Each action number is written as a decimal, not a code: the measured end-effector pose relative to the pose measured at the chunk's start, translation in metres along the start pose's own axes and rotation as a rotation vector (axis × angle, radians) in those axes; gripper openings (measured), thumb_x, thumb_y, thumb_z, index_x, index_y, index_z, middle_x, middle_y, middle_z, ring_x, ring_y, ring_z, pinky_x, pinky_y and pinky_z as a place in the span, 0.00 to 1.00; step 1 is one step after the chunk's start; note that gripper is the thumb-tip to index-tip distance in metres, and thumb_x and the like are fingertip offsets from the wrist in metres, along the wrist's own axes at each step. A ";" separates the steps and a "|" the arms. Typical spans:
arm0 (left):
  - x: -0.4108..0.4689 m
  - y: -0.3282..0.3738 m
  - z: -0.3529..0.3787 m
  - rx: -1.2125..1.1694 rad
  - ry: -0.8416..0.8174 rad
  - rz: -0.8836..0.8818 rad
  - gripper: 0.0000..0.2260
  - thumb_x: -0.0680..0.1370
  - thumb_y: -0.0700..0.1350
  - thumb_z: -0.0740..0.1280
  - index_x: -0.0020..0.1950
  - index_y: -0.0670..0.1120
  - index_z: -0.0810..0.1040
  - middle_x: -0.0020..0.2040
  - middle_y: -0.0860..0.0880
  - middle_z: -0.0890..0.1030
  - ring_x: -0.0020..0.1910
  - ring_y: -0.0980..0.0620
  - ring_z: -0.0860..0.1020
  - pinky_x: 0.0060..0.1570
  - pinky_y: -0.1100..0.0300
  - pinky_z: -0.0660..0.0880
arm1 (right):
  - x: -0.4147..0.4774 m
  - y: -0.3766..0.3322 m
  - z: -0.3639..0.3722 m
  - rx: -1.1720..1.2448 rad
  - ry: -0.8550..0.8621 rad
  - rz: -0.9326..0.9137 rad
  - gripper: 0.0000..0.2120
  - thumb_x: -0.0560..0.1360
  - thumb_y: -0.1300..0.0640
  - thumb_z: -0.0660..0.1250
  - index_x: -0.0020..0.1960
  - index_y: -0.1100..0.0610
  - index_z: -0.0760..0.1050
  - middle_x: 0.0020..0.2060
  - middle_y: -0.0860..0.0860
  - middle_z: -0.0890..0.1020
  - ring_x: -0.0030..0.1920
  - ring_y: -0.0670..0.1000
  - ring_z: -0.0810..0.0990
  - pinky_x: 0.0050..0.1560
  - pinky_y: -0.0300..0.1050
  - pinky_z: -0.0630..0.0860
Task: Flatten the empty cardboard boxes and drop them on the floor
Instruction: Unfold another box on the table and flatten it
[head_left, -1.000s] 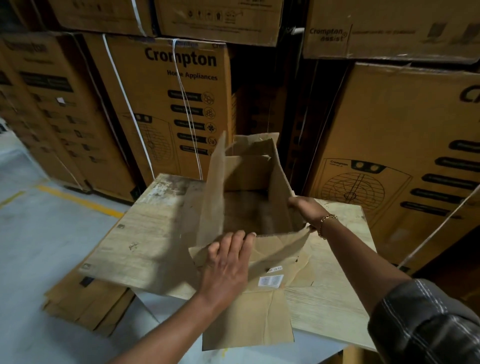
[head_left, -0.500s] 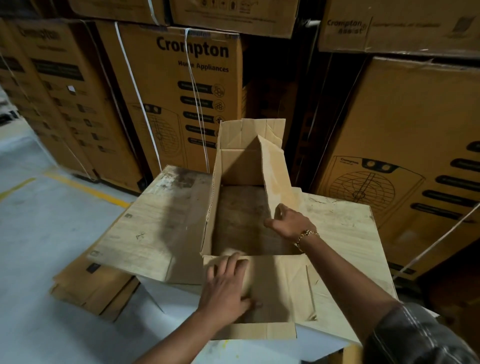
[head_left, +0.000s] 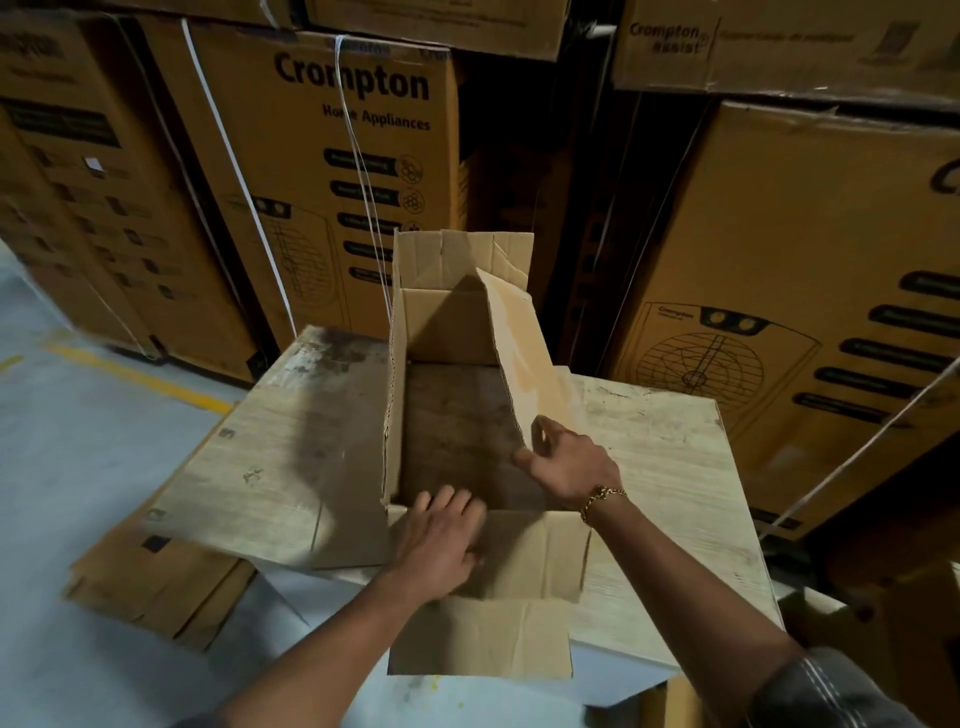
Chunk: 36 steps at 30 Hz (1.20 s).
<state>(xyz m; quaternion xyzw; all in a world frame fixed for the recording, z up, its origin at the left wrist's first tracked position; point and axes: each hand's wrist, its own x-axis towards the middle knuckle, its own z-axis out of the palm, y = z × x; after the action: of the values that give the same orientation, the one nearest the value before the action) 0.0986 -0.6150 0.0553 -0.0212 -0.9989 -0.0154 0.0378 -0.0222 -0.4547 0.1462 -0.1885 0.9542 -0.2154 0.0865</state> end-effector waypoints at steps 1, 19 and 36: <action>-0.009 -0.003 0.000 -0.034 0.033 -0.017 0.25 0.69 0.61 0.70 0.63 0.54 0.71 0.60 0.52 0.73 0.63 0.48 0.70 0.57 0.48 0.68 | 0.000 0.000 -0.001 0.009 0.002 0.005 0.15 0.72 0.35 0.61 0.47 0.46 0.69 0.44 0.48 0.78 0.43 0.56 0.75 0.41 0.46 0.70; 0.007 -0.073 -0.013 -0.989 0.224 -0.868 0.40 0.71 0.77 0.51 0.44 0.41 0.79 0.42 0.41 0.82 0.41 0.43 0.79 0.47 0.48 0.77 | -0.014 0.073 0.050 0.731 0.076 0.340 0.21 0.78 0.63 0.60 0.69 0.51 0.75 0.61 0.49 0.79 0.60 0.54 0.78 0.62 0.50 0.74; 0.046 -0.090 -0.164 -0.398 0.505 -0.249 0.19 0.79 0.59 0.59 0.50 0.46 0.82 0.40 0.47 0.83 0.37 0.46 0.79 0.36 0.58 0.68 | 0.063 -0.012 0.075 1.260 0.086 0.643 0.09 0.78 0.59 0.64 0.58 0.57 0.76 0.46 0.55 0.78 0.42 0.54 0.74 0.38 0.44 0.72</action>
<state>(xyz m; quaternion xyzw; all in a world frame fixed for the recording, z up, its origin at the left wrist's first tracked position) 0.0611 -0.7088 0.2200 0.0982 -0.9305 -0.2191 0.2767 -0.0577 -0.5182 0.0789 0.1972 0.6590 -0.6976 0.2005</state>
